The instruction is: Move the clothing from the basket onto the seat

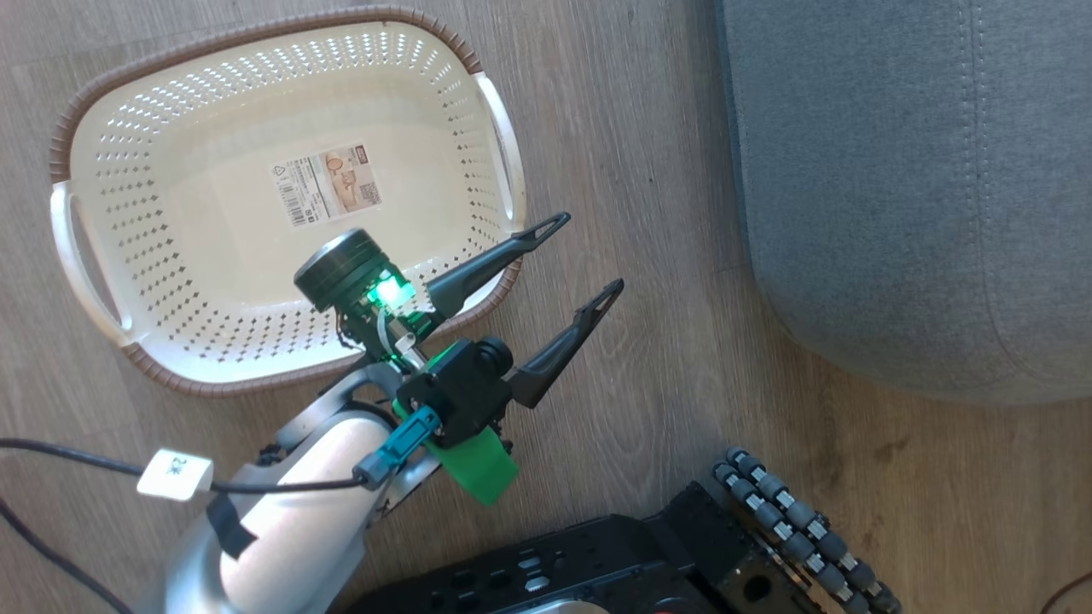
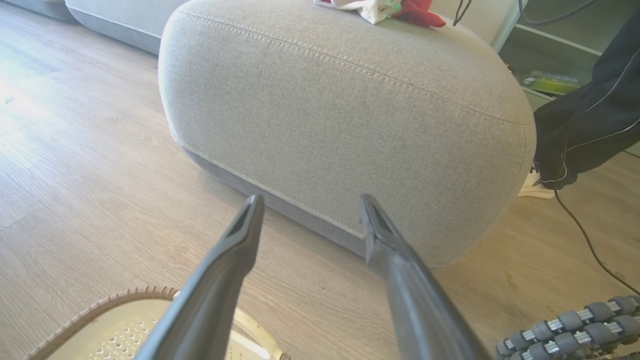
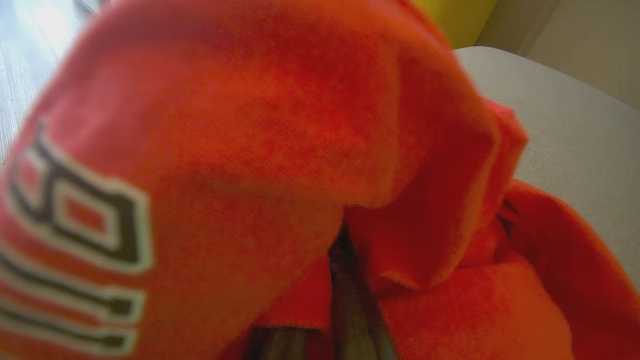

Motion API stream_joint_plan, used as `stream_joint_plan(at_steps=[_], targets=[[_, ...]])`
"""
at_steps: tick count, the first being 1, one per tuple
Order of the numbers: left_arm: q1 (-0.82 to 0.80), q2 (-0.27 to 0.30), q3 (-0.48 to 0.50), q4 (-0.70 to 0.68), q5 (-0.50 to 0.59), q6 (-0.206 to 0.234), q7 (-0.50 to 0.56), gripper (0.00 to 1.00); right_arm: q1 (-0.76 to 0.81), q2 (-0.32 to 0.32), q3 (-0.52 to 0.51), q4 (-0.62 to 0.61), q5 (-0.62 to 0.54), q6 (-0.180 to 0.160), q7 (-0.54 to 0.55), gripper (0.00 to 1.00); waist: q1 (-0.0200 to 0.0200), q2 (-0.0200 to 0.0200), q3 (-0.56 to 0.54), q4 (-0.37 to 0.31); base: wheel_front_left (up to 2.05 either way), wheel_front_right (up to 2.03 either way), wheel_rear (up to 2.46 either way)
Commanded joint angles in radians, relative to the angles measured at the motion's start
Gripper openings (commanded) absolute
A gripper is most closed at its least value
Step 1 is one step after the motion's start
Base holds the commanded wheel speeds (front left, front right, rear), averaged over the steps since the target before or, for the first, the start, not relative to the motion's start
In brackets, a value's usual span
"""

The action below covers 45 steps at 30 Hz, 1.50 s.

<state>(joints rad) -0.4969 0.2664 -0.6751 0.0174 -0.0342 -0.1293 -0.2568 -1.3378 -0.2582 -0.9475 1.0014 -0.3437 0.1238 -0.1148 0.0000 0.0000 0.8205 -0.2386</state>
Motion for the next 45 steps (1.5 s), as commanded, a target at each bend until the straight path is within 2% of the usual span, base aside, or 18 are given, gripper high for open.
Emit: stream_joint_plan(at_steps=[1, 8, 10, 11, 12, 23, 30, 36, 38, 42, 43, 45], targets=[[-0.007, -0.004, 0.028, -0.029, 0.006, 0.0, -0.005, 1.0, -0.015, -0.012, -0.018, -0.019, -0.029, 0.007, -0.003, 0.0, 0.0, 0.0, -0.001, -0.003, 0.0, 0.0, 0.0], [-0.008, -0.002, 0.035, -0.026, 0.006, 0.0, -0.005, 1.0, -0.018, 0.006, -0.069, 0.005, -0.09, 0.007, -0.03, 0.0, 0.0, 0.0, -0.014, -0.016, 0.0, 0.0, 0.0], [-0.006, -0.003, 0.032, -0.028, 0.007, 0.0, -0.005, 1.0, -0.02, 0.01, -0.072, 0.012, -0.11, 0.007, -0.045, 0.49, 0.0, 0.0, -0.025, -0.02, 0.0, 0.0, 0.0], [-0.006, -0.004, 0.032, -0.03, 0.006, 0.0, -0.005, 1.0, -0.02, 0.011, -0.077, 0.016, -0.117, 0.007, -0.049, 0.91, 0.0, 0.0, -0.03, -0.021, 0.0, 0.0, 0.0], [-0.004, -0.007, 0.034, -0.032, 0.005, 0.0, -0.005, 1.0, -0.019, 0.009, -0.081, 0.019, -0.124, 0.007, -0.054, 1.0, 0.0, 0.0, -0.037, -0.022, 0.0, 0.0, 0.0], [0.017, -0.072, 0.047, -0.007, -0.016, -0.001, -0.005, 1.0, 0.07, -0.041, -0.078, 0.067, -0.154, 0.007, -0.107, 1.0, 0.0, 0.0, -0.211, 0.0, 0.0, 0.0, 0.0], [0.082, -0.133, 0.072, 0.021, -0.028, 0.0, -0.005, 1.0, 0.122, -0.074, -0.021, 0.099, -0.143, 0.007, -0.128, 1.0, 0.0, 0.0, -0.393, 0.02, 0.0, 0.0, 0.0], [0.149, -0.169, 0.115, 0.038, -0.034, 0.004, -0.005, 1.0, 0.123, -0.106, 0.133, 0.165, -0.054, 0.007, -0.145, 1.0, 0.0, 0.0, -0.522, 0.045, 0.0, 0.0, 0.0], [0.17, -0.177, 0.136, 0.04, -0.034, 0.008, -0.005, 1.0, 0.12, -0.096, 0.207, 0.153, -0.008, 0.007, -0.146, 1.0, 0.0, 0.0, -0.558, 0.054, 0.0, 0.0, 0.0], [0.203, -0.189, 0.187, 0.039, -0.036, 0.02, -0.005, 1.0, 0.163, -0.057, 0.396, 0.052, 0.137, 0.007, -0.147, 1.0, 0.0, 0.0, -0.617, 0.077, 0.0, 0.0, 0.0], [0.219, -0.194, 0.213, 0.039, -0.035, 0.026, -0.005, 1.0, 0.212, -0.042, 0.5, -0.03, 0.234, 0.007, -0.147, 1.0, 0.0, 0.0, -0.645, 0.092, 0.0, 0.0, 0.0], [0.236, -0.198, 0.242, 0.037, -0.038, 0.036, -0.005, 1.0, 0.28, -0.036, 0.606, -0.131, 0.343, 0.007, -0.147, 1.0, 0.0, 0.0, -0.673, 0.111, 0.0, 0.0, 0.0]])
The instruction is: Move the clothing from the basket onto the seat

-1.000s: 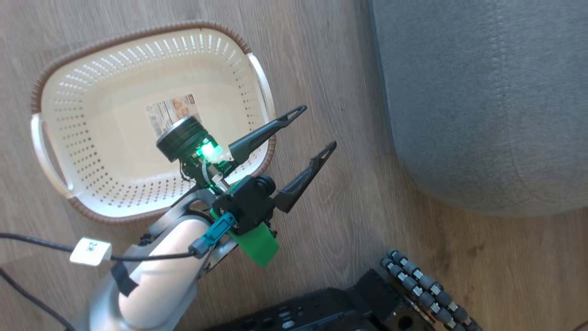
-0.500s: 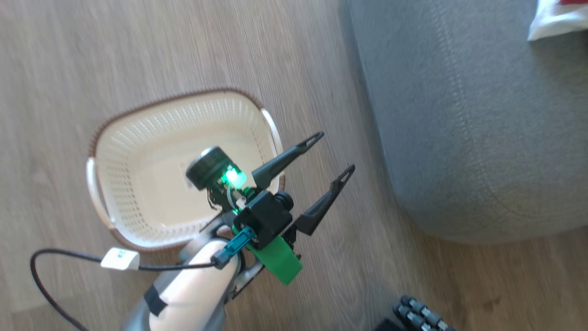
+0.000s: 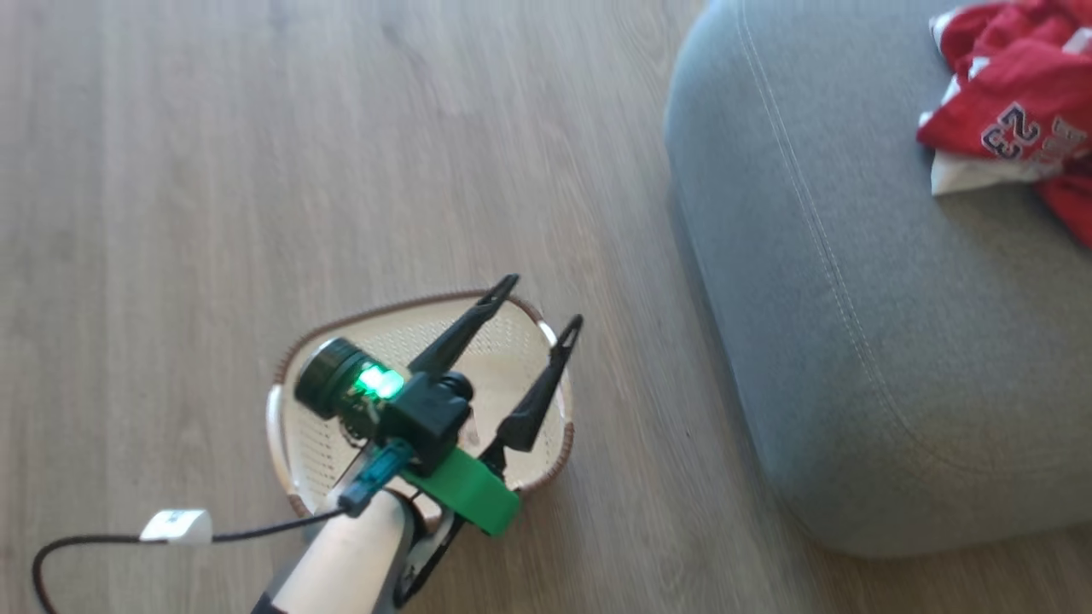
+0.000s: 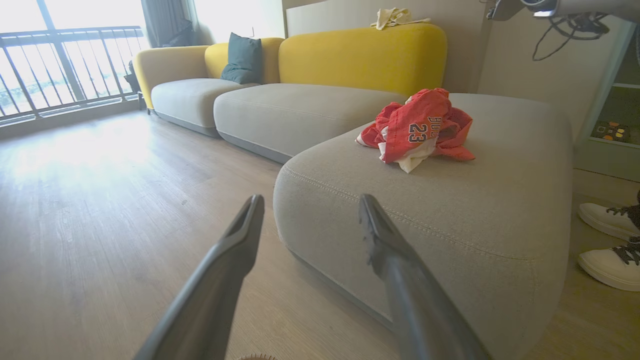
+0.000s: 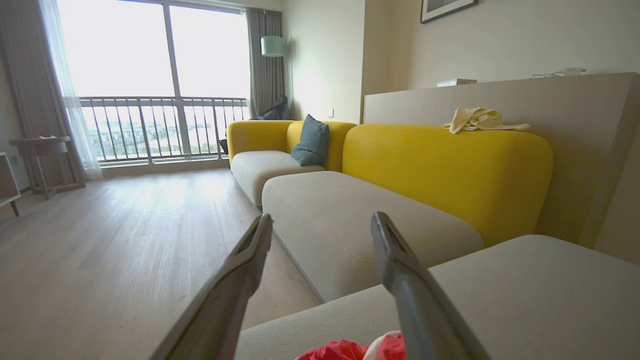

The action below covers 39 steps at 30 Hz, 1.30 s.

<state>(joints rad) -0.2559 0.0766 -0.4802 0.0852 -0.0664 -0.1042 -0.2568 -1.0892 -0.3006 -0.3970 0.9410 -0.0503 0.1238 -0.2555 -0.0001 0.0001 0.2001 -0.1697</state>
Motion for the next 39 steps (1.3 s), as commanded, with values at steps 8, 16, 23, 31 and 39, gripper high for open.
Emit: stream_joint_plan(at_steps=[8, 16, 23, 31, 39], targets=[[0.045, -0.02, 0.18, -0.039, -0.011, 0.061, -0.005, 1.0, 0.329, -0.077, 0.368, -0.507, 0.413, 0.007, 0.006, 1.0, 0.0001, -0.0001, -0.114, 0.122, 0.0, 0.0, 0.0], [0.084, -0.025, 0.303, -0.046, -0.006, 0.158, -0.005, 1.0, 0.555, -0.103, 0.512, -0.758, 0.504, 0.007, 0.013, 1.0, 0.0001, -0.0001, -0.144, 0.201, 0.0, 0.0, 0.0], [0.122, -0.026, 0.347, -0.029, -0.019, 0.234, -0.005, 1.0, 0.709, -0.041, 0.578, -0.806, 0.516, 0.007, 0.002, 1.0, 0.0001, -0.0001, -0.165, 0.25, 0.0, 0.0, 0.0], [0.172, -0.026, 0.351, 0.003, -0.079, 0.221, -0.005, 1.0, 0.863, 0.068, 0.574, -0.769, 0.473, 0.007, -0.006, 1.0, 0.0001, -0.0001, -0.188, 0.282, 0.0, 0.0, 0.0], [0.196, -0.026, 0.314, 0.041, -0.076, 0.142, -0.005, 1.0, 0.976, 0.191, 0.464, -0.743, 0.378, 0.007, -0.006, 1.0, 0.0001, -0.0001, -0.193, 0.284, 0.0, 0.0, 0.0]])
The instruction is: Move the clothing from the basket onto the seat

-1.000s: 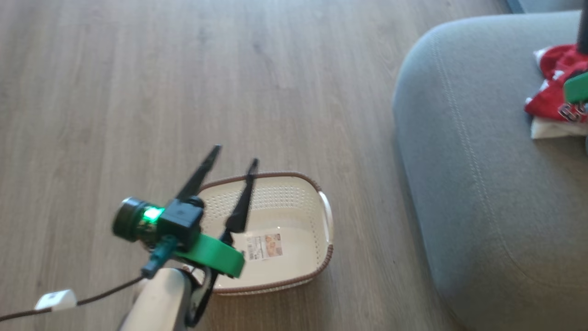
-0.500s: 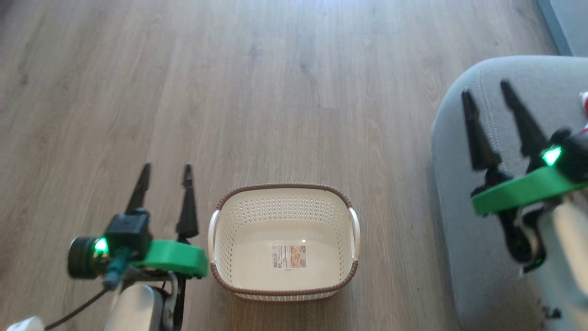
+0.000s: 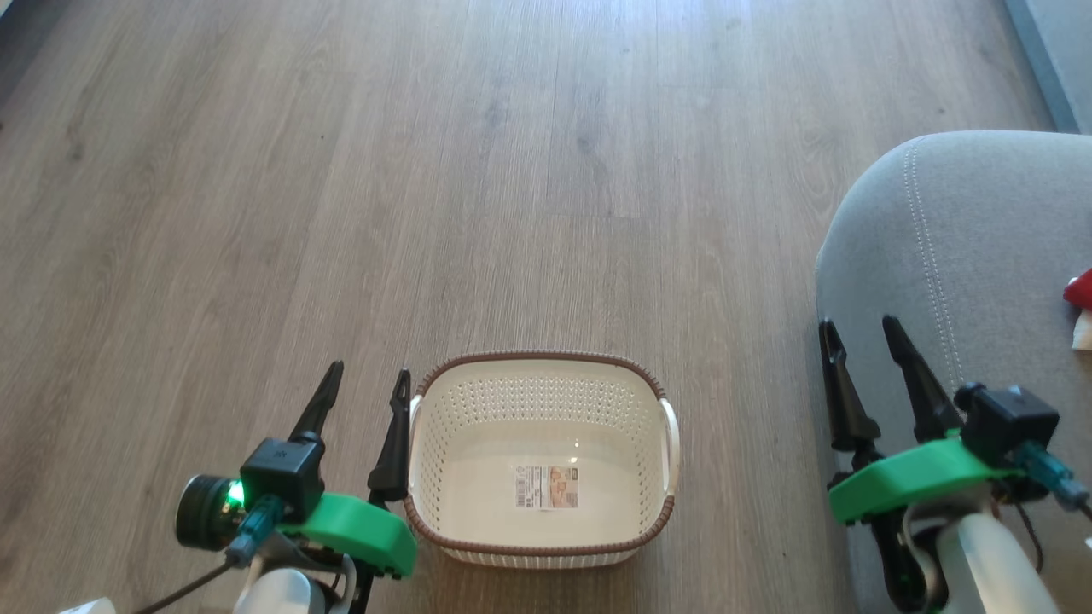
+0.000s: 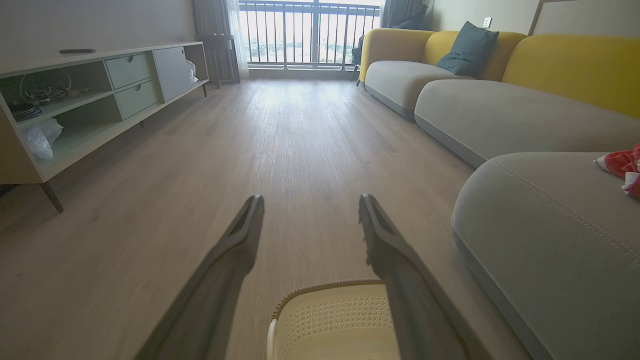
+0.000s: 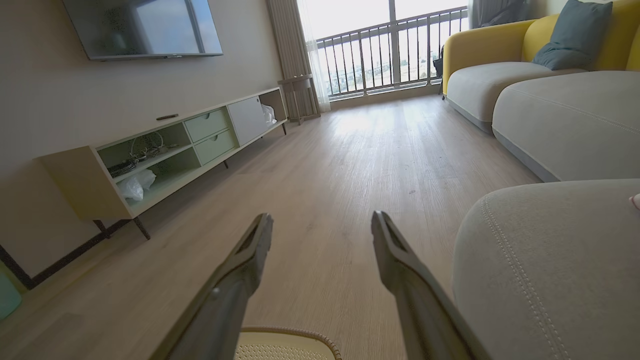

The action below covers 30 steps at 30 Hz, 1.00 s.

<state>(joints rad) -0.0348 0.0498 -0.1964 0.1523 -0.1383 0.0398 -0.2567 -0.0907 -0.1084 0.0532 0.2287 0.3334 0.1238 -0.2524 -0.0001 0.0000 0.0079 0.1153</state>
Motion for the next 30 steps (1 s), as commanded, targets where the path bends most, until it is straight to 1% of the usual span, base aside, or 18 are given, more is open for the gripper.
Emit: stream_joint_plan(at_steps=[1, 7, 30], targets=[[-0.022, 0.001, 0.03, -0.025, -0.009, -0.007, -0.005, 1.0, -0.015, 0.009, 0.005, -0.03, -0.011, 0.007, -0.009, 1.0, 0.0001, 0.0, -0.001, -0.003, 0.0, 0.0, 0.0], [-0.014, 0.001, 0.039, -0.025, -0.03, -0.034, -0.005, 1.0, -0.006, 0.035, -0.011, -0.036, -0.036, 0.007, -0.009, 1.0, 0.0001, 0.0, 0.0, -0.02, 0.0, 0.0, 0.0], [-0.03, 0.0, 0.042, 0.0, -0.062, -0.066, -0.005, 1.0, -0.027, 0.052, -0.027, -0.038, -0.047, 0.007, -0.009, 1.0, 0.0001, 0.0, 0.016, -0.029, 0.0, 0.0, 0.0]])
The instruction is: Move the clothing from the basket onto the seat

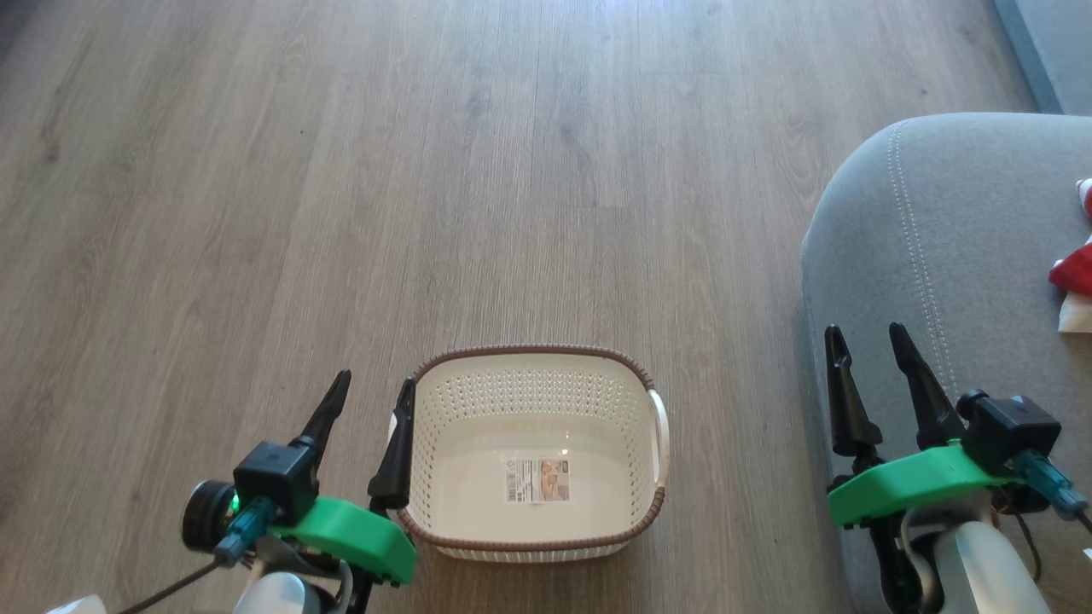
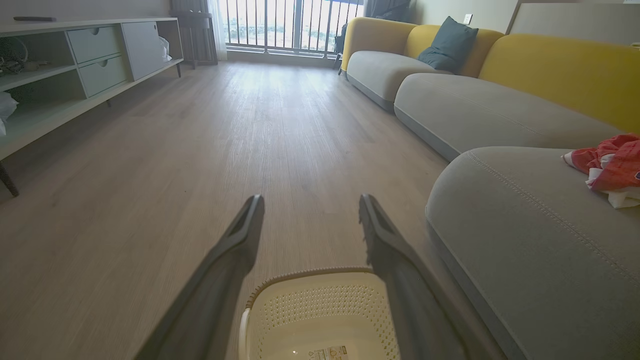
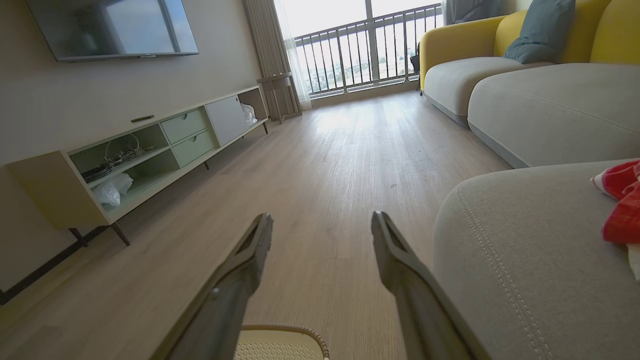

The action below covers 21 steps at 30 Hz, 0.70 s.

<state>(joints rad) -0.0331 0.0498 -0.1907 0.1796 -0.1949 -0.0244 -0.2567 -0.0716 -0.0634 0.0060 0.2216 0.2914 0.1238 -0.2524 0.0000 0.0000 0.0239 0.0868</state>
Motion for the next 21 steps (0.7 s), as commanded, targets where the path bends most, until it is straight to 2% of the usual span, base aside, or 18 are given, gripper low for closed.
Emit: stream_joint_plan(at_steps=[1, 21], targets=[[-0.032, 0.0, 0.037, -0.027, -0.006, -0.002, -0.005, 1.0, -0.048, 0.007, 0.021, -0.031, -0.005, 0.007, -0.009, 1.0, 0.0, 0.0, 0.001, -0.001, 0.0, 0.0, 0.0], [-0.032, 0.0, 0.033, -0.014, -0.022, -0.011, -0.005, 1.0, -0.046, 0.01, 0.029, -0.011, -0.013, 0.007, -0.009, 1.0, 0.0, 0.0, -0.005, -0.012, 0.0, 0.0, 0.0]])
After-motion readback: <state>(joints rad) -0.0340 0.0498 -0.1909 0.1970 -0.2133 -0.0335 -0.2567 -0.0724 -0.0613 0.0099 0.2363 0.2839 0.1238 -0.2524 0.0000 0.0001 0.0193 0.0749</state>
